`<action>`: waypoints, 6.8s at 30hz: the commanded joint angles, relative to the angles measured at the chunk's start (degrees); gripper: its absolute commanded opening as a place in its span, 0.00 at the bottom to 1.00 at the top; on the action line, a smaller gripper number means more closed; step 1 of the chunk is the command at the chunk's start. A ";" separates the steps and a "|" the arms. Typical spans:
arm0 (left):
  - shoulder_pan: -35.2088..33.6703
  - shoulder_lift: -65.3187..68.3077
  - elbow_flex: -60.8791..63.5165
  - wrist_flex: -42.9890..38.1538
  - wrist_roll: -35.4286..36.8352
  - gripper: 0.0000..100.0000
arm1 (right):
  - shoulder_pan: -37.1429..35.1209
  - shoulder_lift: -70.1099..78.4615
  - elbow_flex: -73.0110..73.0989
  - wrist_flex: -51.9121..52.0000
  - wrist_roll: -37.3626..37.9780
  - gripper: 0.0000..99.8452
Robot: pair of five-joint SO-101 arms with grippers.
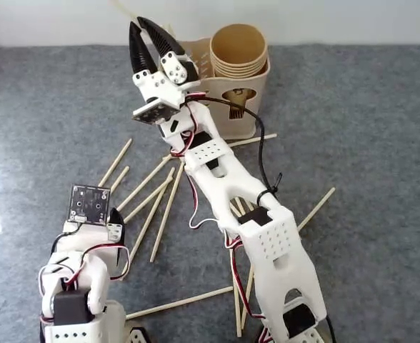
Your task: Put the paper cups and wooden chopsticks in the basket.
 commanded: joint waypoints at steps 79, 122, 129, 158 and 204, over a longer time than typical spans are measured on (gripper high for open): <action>0.09 -0.53 -0.22 0.00 -0.70 0.10 | 6.29 -64.48 38.59 118.99 -33.76 0.08; 0.09 -0.53 -0.22 0.18 -0.70 0.10 | -4.35 -58.07 58.20 119.43 -58.11 0.17; 0.09 -0.53 -0.22 0.09 -0.70 0.10 | -2.51 -58.59 58.81 115.30 -62.15 0.18; 0.09 -0.53 0.31 0.00 -0.70 0.10 | 3.38 -41.45 57.93 105.54 -64.62 0.30; 0.09 -0.53 0.40 0.18 -0.79 0.10 | 3.47 -98.07 55.21 120.57 -30.59 0.01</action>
